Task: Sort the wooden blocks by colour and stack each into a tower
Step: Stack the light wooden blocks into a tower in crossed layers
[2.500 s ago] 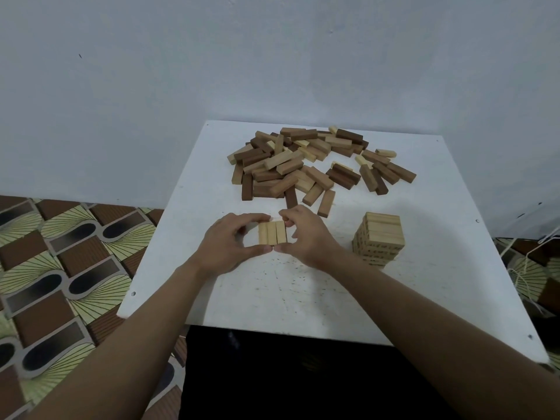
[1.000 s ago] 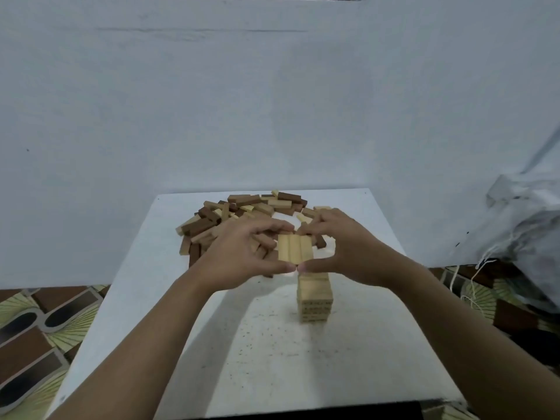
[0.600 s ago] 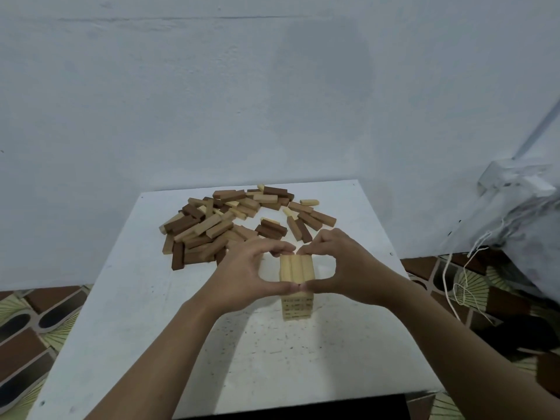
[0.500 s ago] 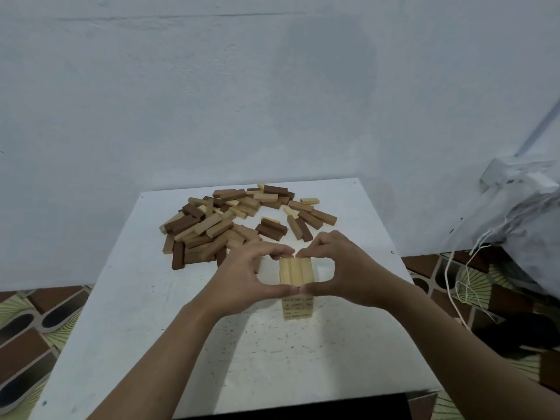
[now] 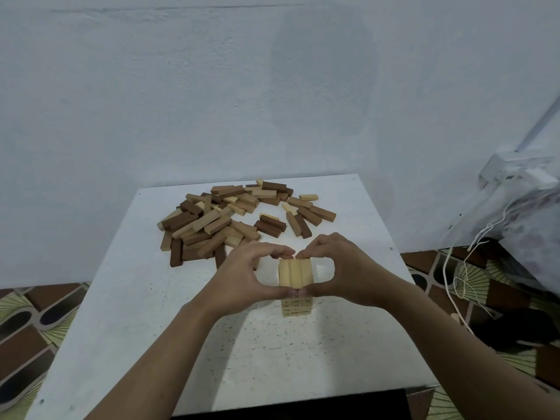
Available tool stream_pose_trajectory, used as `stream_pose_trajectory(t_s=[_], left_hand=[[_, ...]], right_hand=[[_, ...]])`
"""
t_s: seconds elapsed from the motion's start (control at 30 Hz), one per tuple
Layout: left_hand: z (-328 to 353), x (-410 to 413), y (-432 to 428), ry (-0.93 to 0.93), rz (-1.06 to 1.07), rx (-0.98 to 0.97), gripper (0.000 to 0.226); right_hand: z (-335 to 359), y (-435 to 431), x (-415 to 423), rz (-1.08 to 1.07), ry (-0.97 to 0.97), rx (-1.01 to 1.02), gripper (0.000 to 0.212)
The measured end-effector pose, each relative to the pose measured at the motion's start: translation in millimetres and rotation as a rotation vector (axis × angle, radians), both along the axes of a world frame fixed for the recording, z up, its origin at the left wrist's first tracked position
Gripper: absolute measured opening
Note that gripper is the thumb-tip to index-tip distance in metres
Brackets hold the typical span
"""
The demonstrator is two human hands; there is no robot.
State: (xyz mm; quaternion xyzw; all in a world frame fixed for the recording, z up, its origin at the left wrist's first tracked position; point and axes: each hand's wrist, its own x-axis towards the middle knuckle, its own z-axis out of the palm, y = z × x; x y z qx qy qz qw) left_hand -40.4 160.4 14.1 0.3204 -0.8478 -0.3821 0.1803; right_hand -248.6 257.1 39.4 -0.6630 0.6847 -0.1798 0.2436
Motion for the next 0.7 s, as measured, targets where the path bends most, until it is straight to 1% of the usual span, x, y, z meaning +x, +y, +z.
stream_pose_trajectory(t_s=[0.23,0.4,0.7], left_hand=[[-8,0,-2,0.013,-0.038,0.011,0.066],[-9,0,-1,0.012,-0.041,0.025,0.074],[-14,0,-1,0.017,-0.027,0.011,0.071]], right_hand=[[-4,1,-1,-0.018,-0.031,0.019,0.062],[-8,1,-1,-0.029,-0.042,0.005,0.063],[-9,1,-2,-0.013,-0.04,0.01,0.061]])
